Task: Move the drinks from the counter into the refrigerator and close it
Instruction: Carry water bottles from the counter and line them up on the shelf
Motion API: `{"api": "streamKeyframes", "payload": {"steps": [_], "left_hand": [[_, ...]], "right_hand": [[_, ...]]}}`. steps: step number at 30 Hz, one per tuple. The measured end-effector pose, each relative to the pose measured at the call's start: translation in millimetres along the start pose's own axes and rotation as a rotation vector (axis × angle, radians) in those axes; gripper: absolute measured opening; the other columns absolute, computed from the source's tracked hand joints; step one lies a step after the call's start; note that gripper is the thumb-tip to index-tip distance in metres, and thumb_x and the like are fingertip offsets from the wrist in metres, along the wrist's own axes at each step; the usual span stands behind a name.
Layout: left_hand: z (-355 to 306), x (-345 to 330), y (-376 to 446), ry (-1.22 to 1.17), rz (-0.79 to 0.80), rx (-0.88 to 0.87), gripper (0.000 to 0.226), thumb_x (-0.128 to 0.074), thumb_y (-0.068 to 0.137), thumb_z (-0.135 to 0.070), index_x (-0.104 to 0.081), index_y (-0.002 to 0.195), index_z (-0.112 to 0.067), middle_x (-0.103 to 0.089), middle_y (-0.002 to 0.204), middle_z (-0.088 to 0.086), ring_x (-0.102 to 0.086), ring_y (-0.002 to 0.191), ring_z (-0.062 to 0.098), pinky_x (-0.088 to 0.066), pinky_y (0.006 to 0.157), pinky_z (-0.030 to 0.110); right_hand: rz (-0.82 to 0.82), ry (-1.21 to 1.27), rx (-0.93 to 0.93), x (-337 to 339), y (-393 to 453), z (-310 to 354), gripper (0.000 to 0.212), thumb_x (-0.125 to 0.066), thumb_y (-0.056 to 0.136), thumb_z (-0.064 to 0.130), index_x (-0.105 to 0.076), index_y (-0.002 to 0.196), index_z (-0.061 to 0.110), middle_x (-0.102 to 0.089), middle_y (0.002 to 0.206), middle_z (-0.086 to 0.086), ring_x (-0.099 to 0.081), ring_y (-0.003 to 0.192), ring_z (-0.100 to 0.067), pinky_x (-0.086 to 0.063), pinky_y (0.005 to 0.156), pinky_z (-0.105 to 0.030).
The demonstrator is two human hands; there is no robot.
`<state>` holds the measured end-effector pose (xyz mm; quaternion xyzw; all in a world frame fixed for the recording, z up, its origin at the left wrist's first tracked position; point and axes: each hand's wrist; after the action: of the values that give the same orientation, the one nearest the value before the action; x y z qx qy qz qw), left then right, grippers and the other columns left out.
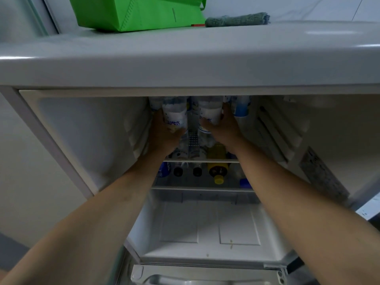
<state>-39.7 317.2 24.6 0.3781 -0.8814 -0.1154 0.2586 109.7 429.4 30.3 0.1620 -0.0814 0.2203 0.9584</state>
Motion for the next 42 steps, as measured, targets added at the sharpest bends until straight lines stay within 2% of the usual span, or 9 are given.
{"api": "streamKeyframes", "payload": {"steps": [3, 8, 12, 17, 27, 31, 34, 38, 42], "left_hand": [[5.5, -2.9, -8.1, 0.147, -0.016, 0.013, 0.072, -0.08, 0.079, -0.025, -0.042, 0.139, -0.013, -0.057, 0.136, 0.009, -0.057, 0.122, 0.026, -0.049, 0.1, 0.038], [6.3, -13.9, -3.5, 0.152, -0.046, 0.074, 0.07, -0.077, 0.082, -0.027, -0.041, 0.14, -0.013, -0.057, 0.136, 0.01, -0.058, 0.122, 0.027, -0.05, 0.1, 0.043], [6.6, -21.3, 5.9, 0.162, -0.065, 0.078, 0.072, -0.077, 0.083, -0.026, -0.038, 0.142, -0.012, -0.056, 0.137, 0.011, -0.057, 0.122, 0.027, -0.046, 0.098, 0.03], [5.9, -25.9, 12.4, 0.191, -0.072, 0.093, 0.075, -0.072, 0.086, -0.027, -0.032, 0.146, -0.012, -0.049, 0.144, 0.014, -0.05, 0.129, 0.031, -0.045, 0.105, 0.042], [16.2, -23.7, 13.9, 0.307, -0.036, 0.118, 0.044, -0.064, 0.092, -0.019, -0.047, 0.13, -0.005, -0.056, 0.132, 0.016, -0.054, 0.121, 0.032, -0.046, 0.097, 0.035], [12.5, -32.2, 11.8, 0.297, -0.038, 0.08, 0.013, -0.054, 0.093, -0.009, -0.061, 0.103, -0.002, -0.065, 0.107, 0.015, -0.061, 0.101, 0.029, -0.039, 0.076, 0.024], [9.8, -36.3, 9.4, 0.241, -0.01, 0.067, 0.017, -0.048, 0.095, -0.004, -0.063, 0.101, -0.001, -0.066, 0.107, 0.015, -0.06, 0.102, 0.027, -0.041, 0.082, 0.023], [16.3, -33.5, 1.9, 0.188, -0.034, 0.067, 0.018, -0.044, 0.098, -0.005, -0.062, 0.102, -0.004, -0.063, 0.105, 0.011, -0.058, 0.099, 0.024, -0.047, 0.087, 0.03], [18.2, -28.2, -14.8, 0.092, -0.127, -0.023, 0.016, -0.047, 0.091, 0.003, -0.058, 0.093, -0.009, -0.055, 0.092, 0.007, -0.051, 0.088, 0.017, -0.039, 0.076, 0.025]], "right_hand": [[0.015, -0.173, -0.063, 6.5, -6.7, -10.7, 0.082, -0.087, 0.071, 0.04, -0.044, 0.137, 0.02, -0.058, 0.138, -0.002, -0.058, 0.118, -0.015, -0.052, 0.096, -0.033], [0.003, -0.18, -0.149, -5.5, -10.4, -17.2, 0.07, -0.082, 0.074, 0.042, -0.047, 0.131, 0.02, -0.06, 0.134, -0.004, -0.061, 0.116, -0.022, -0.057, 0.092, -0.049], [-0.027, -0.216, -0.134, -13.8, -5.4, -13.8, 0.07, -0.078, 0.077, 0.047, -0.047, 0.133, 0.016, -0.06, 0.133, -0.007, -0.06, 0.117, -0.024, -0.053, 0.097, -0.045], [-0.069, -0.248, -0.143, -27.9, 2.5, -10.7, 0.068, -0.075, 0.083, 0.04, -0.043, 0.138, 0.014, -0.057, 0.137, -0.009, -0.057, 0.122, -0.026, -0.049, 0.1, -0.036], [-0.112, -0.244, -0.216, -43.9, 7.9, -7.0, 0.062, -0.07, 0.09, 0.025, -0.036, 0.14, 0.007, -0.052, 0.14, -0.014, -0.054, 0.124, -0.029, -0.047, 0.101, -0.034], [-0.159, -0.21, -0.213, -44.6, 2.3, -11.5, 0.048, -0.069, 0.091, 0.019, -0.043, 0.129, 0.007, -0.057, 0.13, -0.013, -0.057, 0.113, -0.024, -0.045, 0.087, -0.027], [-0.149, -0.196, -0.197, -36.5, -1.4, -15.2, 0.034, -0.062, 0.093, 0.009, -0.052, 0.125, 0.007, -0.061, 0.126, -0.011, -0.055, 0.101, -0.016, -0.044, 0.085, -0.025], [-0.102, -0.2, -0.173, -23.0, -8.0, -15.1, 0.036, -0.051, 0.096, 0.006, -0.057, 0.132, 0.011, -0.06, 0.131, -0.006, -0.055, 0.108, -0.015, -0.046, 0.096, -0.026], [-0.213, -0.185, -0.173, -17.7, -18.0, -19.8, 0.028, -0.056, 0.095, 0.011, -0.063, 0.122, 0.014, -0.065, 0.124, -0.004, -0.059, 0.106, -0.016, -0.05, 0.096, -0.031]]}}
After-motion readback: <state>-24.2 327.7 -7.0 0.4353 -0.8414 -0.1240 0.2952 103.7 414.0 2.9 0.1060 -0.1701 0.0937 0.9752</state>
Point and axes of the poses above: each hand's wrist, its own y-axis towards the middle knuckle, its own x-axis out of the back of the hand, z = x × y
